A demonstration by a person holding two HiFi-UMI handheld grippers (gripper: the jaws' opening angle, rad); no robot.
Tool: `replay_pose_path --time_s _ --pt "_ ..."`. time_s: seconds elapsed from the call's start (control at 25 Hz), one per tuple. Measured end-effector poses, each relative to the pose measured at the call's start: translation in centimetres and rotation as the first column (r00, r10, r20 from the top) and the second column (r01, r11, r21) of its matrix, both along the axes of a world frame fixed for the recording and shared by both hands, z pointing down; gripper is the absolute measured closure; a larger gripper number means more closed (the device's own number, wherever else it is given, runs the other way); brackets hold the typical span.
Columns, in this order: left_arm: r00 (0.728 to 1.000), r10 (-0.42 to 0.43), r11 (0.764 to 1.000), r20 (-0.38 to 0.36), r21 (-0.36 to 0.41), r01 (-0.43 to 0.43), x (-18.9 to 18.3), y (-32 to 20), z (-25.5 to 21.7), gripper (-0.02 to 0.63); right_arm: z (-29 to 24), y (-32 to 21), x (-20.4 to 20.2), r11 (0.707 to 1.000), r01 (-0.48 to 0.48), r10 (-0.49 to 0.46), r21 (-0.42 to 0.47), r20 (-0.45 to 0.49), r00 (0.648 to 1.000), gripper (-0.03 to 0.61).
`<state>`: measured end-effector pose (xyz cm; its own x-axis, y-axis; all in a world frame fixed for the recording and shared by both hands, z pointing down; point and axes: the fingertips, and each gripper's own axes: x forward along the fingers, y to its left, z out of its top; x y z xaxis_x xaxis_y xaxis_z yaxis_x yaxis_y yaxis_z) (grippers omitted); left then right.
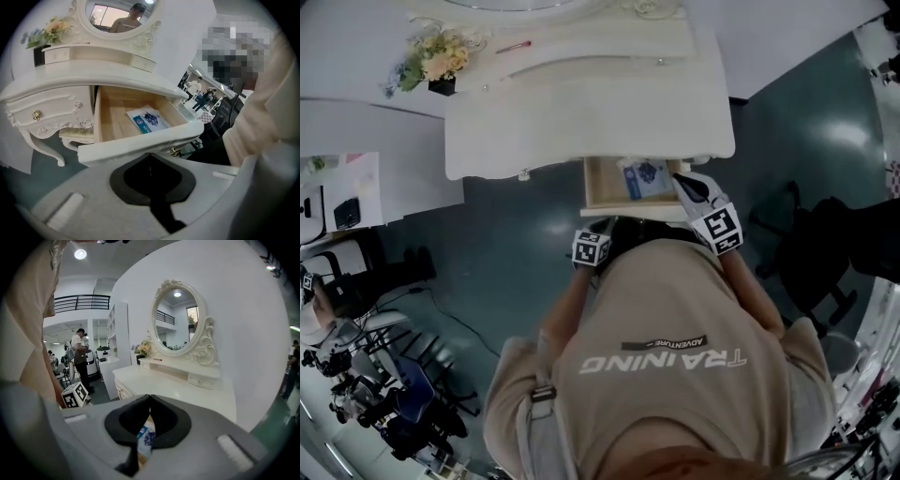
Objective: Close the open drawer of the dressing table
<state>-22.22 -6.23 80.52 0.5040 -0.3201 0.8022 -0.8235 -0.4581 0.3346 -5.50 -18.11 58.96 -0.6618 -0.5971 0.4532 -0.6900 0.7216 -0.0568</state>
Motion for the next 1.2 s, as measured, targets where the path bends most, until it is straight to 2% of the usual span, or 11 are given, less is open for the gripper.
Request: replay_pose_path --time_s 0.24,0.76,0.96,1.2 --pt "1.000 0.000 0.999 -0.027 -0.038 -0.001 0.9 -1.0 0.7 0.606 0.6 0.3 1.9 0.998 -0.066 0.066 -0.022 -0.011 0.998 0.574" --pt "1.000 0.004 0.996 -0.020 -0.084 -0.006 1.5 -4.5 1.0 0.606 0.7 -0.2 6.6 0.979 -0.200 0.201 -0.034 0.004 0.980 0.574" --pt "0.994 -0.085 0.985 -0.070 -0.154 0.074 1.6 -6.1 1.6 0.606 1.2 -0.5 7.1 0.971 -0.232 0.233 -0.050 0.005 0.972 0.574" --pt "0.998 -0.051 0.989 -0.043 -0.143 0.045 1.5 -8.8 1.5 0.606 0.8 -1.0 6.8 0.969 -0.244 0.244 -0.036 0.006 0.970 0.574"
